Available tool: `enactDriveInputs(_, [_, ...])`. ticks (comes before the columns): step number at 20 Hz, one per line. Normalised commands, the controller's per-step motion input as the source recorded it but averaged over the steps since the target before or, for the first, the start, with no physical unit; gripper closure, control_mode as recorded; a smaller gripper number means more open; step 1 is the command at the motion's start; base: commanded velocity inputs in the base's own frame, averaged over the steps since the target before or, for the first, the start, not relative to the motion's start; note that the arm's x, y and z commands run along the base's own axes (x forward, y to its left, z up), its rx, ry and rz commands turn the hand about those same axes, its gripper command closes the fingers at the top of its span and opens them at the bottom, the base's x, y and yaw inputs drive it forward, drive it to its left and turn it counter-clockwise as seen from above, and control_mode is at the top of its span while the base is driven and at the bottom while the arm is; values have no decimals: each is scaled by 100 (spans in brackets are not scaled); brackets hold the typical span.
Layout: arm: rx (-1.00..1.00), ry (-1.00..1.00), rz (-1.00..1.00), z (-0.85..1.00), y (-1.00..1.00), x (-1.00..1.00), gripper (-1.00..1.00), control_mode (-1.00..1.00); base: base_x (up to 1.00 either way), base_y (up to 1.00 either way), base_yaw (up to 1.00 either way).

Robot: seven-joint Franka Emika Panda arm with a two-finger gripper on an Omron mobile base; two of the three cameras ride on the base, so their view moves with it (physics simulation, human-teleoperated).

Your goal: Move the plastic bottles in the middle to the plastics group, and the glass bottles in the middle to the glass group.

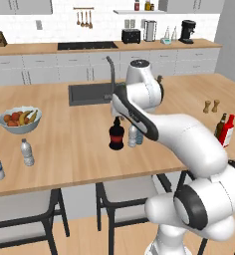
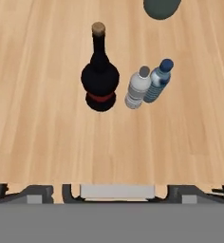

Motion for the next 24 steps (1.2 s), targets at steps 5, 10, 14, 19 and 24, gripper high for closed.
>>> enactDriveInputs(5, [1,-15,0,-22,1,46,-100,-100,0,0,0])
enactDriveInputs(10, [0,-11,2,0,12,38,-100,-100,0,0,0])
enactDriveInputs(14, [0,-5,3,0,16,25,-100,-100,0,0,0])
enactDriveInputs(19, [3,0,4,-9,4,26,-100,-100,0,0,0])
enactDriveInputs(24, [8,0,0,-17,-3,30,-100,-100,0,0,0])
